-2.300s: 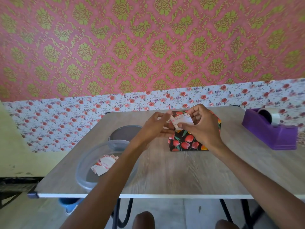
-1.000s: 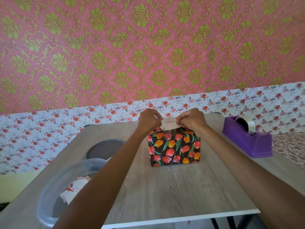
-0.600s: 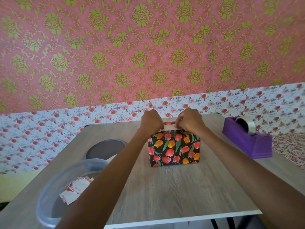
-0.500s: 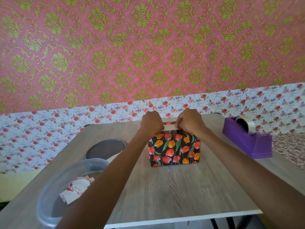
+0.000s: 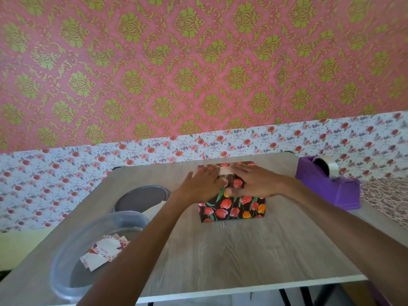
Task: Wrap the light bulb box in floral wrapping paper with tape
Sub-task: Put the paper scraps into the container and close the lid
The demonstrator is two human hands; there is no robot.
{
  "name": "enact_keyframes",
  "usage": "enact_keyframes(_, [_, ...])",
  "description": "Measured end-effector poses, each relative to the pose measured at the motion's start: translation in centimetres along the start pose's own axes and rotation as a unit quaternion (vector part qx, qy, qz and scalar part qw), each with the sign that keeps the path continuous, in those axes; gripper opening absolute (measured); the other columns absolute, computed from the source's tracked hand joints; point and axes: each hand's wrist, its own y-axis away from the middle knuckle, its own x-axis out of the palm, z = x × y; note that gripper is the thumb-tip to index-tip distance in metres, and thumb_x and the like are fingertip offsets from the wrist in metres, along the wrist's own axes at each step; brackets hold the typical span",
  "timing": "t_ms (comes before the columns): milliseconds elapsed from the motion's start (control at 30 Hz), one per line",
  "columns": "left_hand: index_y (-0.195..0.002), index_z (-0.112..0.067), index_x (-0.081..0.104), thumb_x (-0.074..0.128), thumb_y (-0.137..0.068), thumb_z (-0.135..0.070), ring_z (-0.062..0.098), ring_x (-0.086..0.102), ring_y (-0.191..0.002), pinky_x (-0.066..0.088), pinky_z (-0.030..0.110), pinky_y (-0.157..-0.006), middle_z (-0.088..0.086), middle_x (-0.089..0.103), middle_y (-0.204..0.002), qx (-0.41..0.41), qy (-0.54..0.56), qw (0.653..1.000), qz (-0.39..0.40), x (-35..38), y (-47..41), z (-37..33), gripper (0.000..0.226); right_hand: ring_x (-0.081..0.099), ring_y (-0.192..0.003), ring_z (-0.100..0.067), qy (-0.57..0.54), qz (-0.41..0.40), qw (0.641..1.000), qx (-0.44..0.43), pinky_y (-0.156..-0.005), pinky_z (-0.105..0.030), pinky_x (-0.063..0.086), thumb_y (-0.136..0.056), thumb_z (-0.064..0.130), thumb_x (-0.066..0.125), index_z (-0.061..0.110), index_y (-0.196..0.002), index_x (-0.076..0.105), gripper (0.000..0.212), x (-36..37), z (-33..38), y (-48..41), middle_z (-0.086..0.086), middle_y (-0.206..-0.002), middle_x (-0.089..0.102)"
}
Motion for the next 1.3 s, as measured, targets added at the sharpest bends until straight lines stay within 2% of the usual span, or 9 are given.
enact_keyframes(133, [-0.157, -0.014, -0.002, 0.039, -0.092, -0.069, 0.024, -0.004, -0.151, 0.011, 0.048, -0.120, 0.003, -0.006, -0.165, 0.009, -0.042, 0.999, 0.015, -0.2, 0.0, -0.1, 0.094, 0.002, -0.152, -0.021, 0.042, -0.027, 0.999, 0.007, -0.122, -0.034, 0.009, -0.084, 0.071, 0.054, 0.010, -0.157, -0.002, 0.110, 0.7, -0.1, -0.3, -0.006, -0.165, -0.005])
enact_keyframes(300, [-0.152, -0.005, 0.022, 0.049, -0.099, -0.043, 0.032, 0.028, -0.144, 0.030, 0.042, -0.115, 0.013, 0.027, -0.157, 0.008, -0.054, 0.995, -0.085, 0.9, 0.2, -0.8, 0.071, 0.017, -0.149, -0.024, 0.029, -0.094, 0.995, 0.010, -0.117, -0.036, 0.024, -0.090, 0.053, 0.060, 0.007, -0.156, 0.014, 0.092, 0.9, 0.8, 0.4, -0.008, -0.163, 0.014])
enact_keyframes(400, [-0.125, -0.007, 0.053, 0.058, -0.095, -0.037, 0.028, 0.059, -0.108, 0.049, 0.037, -0.094, 0.010, 0.060, -0.122, 0.028, -0.077, 0.978, -0.191, 1.6, 0.6, -1.1, 0.043, 0.049, -0.126, -0.025, 0.021, -0.146, 0.989, 0.018, -0.092, -0.035, 0.046, -0.081, 0.054, 0.070, 0.010, -0.139, 0.045, 0.078, 1.3, 0.6, 0.3, -0.006, -0.140, 0.051])
enact_keyframes(500, [-0.102, -0.012, 0.064, 0.068, -0.088, -0.032, 0.022, 0.062, -0.091, 0.051, 0.029, -0.081, 0.005, 0.067, -0.097, 0.034, -0.074, 0.963, -0.255, 1.9, 1.2, -1.1, 0.025, 0.062, -0.092, -0.021, -0.018, -0.172, 0.984, 0.031, -0.067, -0.030, 0.046, -0.065, 0.060, 0.081, 0.016, -0.122, 0.062, 0.074, 1.4, 0.4, 0.6, -0.002, -0.103, 0.066])
enact_keyframes(600, [-0.100, -0.017, 0.070, 0.074, -0.083, -0.039, 0.016, 0.059, -0.084, 0.042, 0.022, -0.071, 0.003, 0.067, -0.093, 0.031, -0.052, 0.957, -0.285, 1.8, 1.6, -1.1, 0.028, 0.063, -0.090, -0.021, -0.058, -0.205, 0.976, 0.050, -0.068, -0.029, 0.048, -0.056, 0.062, 0.085, 0.017, -0.130, 0.062, 0.090, 1.3, 0.4, 1.0, -0.005, -0.101, 0.069])
enact_keyframes(733, [-0.113, -0.021, 0.068, 0.078, -0.079, -0.043, 0.018, 0.065, -0.090, 0.050, 0.027, -0.076, 0.000, 0.071, -0.103, 0.022, 0.001, 0.964, -0.266, 1.0, 1.9, -0.8, 0.042, 0.060, -0.090, -0.020, -0.052, -0.223, 0.972, 0.055, -0.072, -0.030, 0.050, -0.055, 0.060, 0.085, 0.018, -0.129, 0.062, 0.088, 1.5, 0.9, 1.4, -0.004, -0.101, 0.065])
enact_keyframes(900, [-0.136, -0.021, 0.052, 0.076, -0.079, -0.047, 0.021, 0.050, -0.112, 0.045, 0.033, -0.088, 0.002, 0.055, -0.118, 0.063, 0.064, 0.980, -0.179, -0.6, 1.1, 0.1, 0.067, 0.040, -0.126, -0.020, -0.023, -0.213, 0.976, 0.031, -0.096, -0.031, 0.041, -0.063, 0.055, 0.085, 0.020, -0.140, 0.047, 0.092, 1.7, 1.1, 1.3, 0.005, -0.139, 0.046])
enact_keyframes(1033, [-0.109, -0.012, 0.058, 0.050, -0.087, -0.069, 0.027, 0.041, -0.101, 0.035, 0.036, -0.085, 0.005, 0.056, -0.110, 0.044, -0.081, 0.992, -0.081, -0.6, -0.4, 0.1, 0.061, 0.023, -0.140, -0.027, 0.065, -0.127, 0.988, 0.062, -0.111, -0.042, 0.025, -0.067, 0.066, 0.075, 0.018, -0.155, 0.020, 0.114, 1.5, 1.3, 0.4, 0.000, -0.159, 0.024])
enact_keyframes(1300, [-0.127, -0.006, 0.053, 0.042, -0.100, -0.045, 0.035, 0.035, -0.130, 0.039, 0.042, -0.102, 0.010, 0.058, -0.127, -0.004, -0.190, 0.978, -0.085, -0.7, 0.0, -2.0, 0.049, 0.056, -0.104, -0.021, -0.020, -0.182, 0.982, 0.050, -0.083, -0.032, 0.047, -0.054, 0.070, 0.079, 0.022, -0.115, 0.063, 0.079, 2.0, 0.5, 0.5, 0.004, -0.105, 0.064])
